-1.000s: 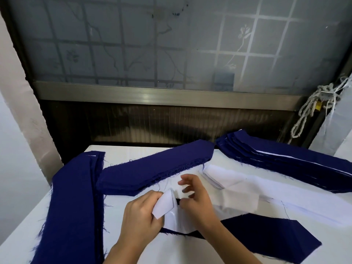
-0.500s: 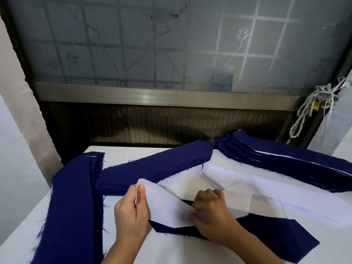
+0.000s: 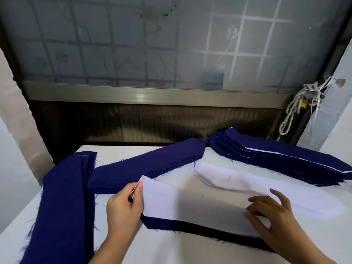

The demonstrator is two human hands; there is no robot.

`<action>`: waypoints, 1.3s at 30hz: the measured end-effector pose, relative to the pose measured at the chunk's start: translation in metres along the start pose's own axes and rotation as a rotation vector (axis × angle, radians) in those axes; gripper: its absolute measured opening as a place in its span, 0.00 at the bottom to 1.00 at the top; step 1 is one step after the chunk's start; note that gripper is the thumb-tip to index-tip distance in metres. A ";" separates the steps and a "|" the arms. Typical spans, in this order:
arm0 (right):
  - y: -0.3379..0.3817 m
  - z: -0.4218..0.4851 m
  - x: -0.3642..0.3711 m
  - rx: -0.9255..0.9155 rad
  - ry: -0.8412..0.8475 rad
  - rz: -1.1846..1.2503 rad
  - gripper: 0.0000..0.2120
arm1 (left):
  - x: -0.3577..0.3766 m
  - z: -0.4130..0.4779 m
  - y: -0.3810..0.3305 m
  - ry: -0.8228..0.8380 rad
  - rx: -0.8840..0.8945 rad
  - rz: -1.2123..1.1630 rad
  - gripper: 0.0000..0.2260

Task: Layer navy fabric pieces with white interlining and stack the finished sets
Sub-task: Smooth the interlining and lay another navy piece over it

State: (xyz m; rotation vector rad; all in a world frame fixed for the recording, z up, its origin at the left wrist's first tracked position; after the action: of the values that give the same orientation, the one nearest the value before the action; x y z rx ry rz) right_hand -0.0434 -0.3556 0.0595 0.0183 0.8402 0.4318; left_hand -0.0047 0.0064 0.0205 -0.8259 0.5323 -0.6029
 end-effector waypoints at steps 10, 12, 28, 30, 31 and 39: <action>-0.054 -0.021 -0.004 0.351 0.149 -0.037 0.22 | 0.006 0.002 0.014 0.189 -0.188 0.334 0.16; -0.063 -0.030 -0.001 0.430 0.119 -0.098 0.23 | 0.007 0.002 0.010 0.225 -0.160 0.409 0.16; -0.059 -0.045 -0.006 0.560 -0.073 -0.290 0.17 | 0.011 0.004 0.012 0.214 -0.074 0.571 0.12; -0.059 -0.046 -0.008 0.601 -0.076 -0.273 0.16 | 0.012 0.002 0.011 0.211 -0.048 0.574 0.12; -0.059 -0.046 -0.009 0.624 -0.071 -0.265 0.15 | 0.012 0.002 0.011 0.209 -0.033 0.577 0.12; -0.062 -0.049 -0.011 0.682 -0.059 -0.224 0.14 | 0.010 0.001 0.008 0.187 0.032 0.586 0.12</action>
State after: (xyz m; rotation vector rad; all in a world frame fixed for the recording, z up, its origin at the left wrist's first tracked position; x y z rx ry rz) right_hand -0.0625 -0.4241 0.0234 0.5595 0.8870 -0.0797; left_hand 0.0061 0.0045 0.0126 -0.5450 0.8911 -0.1464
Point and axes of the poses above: each hand's wrist, its own z-axis towards the middle knuckle, its own x-axis out of the palm, y = z × x, the point moved 5 cm from there along z, towards the middle knuckle, and after that the axes turned 11 degrees about -y, right-handed, at the moved point
